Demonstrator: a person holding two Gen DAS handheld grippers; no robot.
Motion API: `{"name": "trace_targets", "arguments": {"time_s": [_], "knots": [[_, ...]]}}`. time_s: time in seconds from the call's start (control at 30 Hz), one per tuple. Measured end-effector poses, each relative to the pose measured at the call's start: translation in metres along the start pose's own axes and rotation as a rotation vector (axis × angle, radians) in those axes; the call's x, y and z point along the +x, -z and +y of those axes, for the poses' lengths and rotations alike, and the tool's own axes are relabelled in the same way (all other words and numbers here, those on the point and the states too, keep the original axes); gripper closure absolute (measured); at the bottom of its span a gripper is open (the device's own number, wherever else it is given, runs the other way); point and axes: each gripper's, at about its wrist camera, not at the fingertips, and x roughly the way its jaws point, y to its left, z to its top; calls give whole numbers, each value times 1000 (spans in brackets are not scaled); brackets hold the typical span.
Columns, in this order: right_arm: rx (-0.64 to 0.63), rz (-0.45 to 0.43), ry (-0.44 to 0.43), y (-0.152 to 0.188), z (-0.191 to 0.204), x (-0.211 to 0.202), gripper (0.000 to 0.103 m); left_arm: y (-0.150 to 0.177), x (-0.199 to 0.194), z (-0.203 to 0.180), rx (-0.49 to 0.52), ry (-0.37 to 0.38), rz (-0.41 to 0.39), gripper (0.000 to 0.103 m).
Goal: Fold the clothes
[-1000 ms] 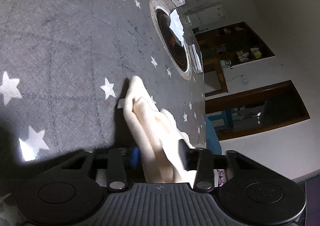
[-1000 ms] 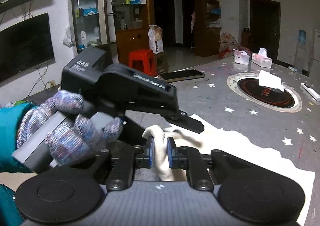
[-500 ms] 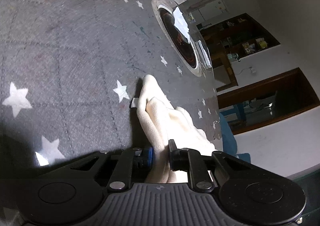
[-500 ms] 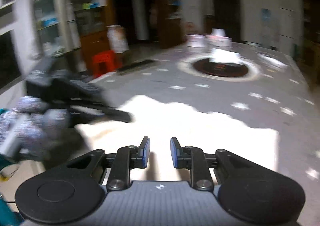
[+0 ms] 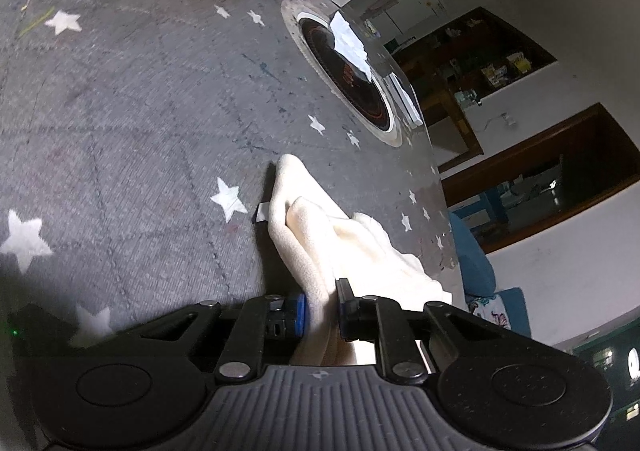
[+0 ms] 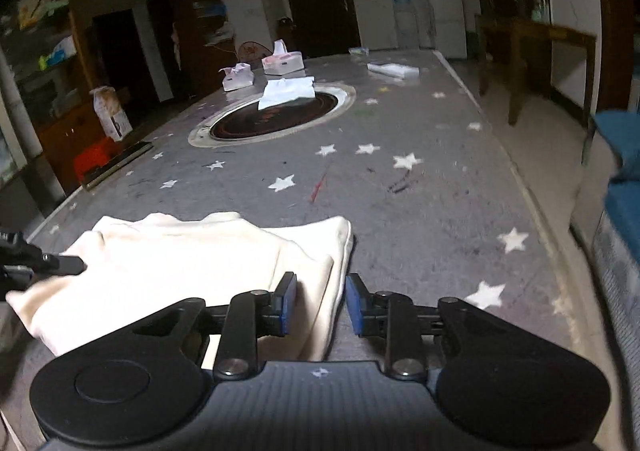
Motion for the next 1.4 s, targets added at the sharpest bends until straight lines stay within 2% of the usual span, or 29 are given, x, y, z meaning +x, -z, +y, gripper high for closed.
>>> {"name": "trace_targets", "arguments": {"time_s": [0.13, 0.2, 0.27, 0.53, 1.0, 1.23, 1.4], "knots": [[30, -9, -17, 0, -1, 2, 76, -1, 1, -2, 22, -9, 1, 87], [29, -6, -28, 1, 0, 1, 88, -2, 2, -5, 41, -17, 0, 87], [29, -9, -38, 1, 2, 0, 92, -2, 2, -8, 62, -21, -1, 88], [4, -85, -24, -8, 9, -27, 94, -13, -1, -35, 154, 5, -20, 90], [-66, -202, 105, -44, -11, -75, 94, -19, 36, -112, 289, 87, 1, 90], [-86, -242, 176, -62, -29, -88, 94, -22, 64, -146, 343, 101, 16, 90], [-89, -238, 216, -73, -44, -84, 94, -22, 81, -166, 383, 95, 27, 90]]}}
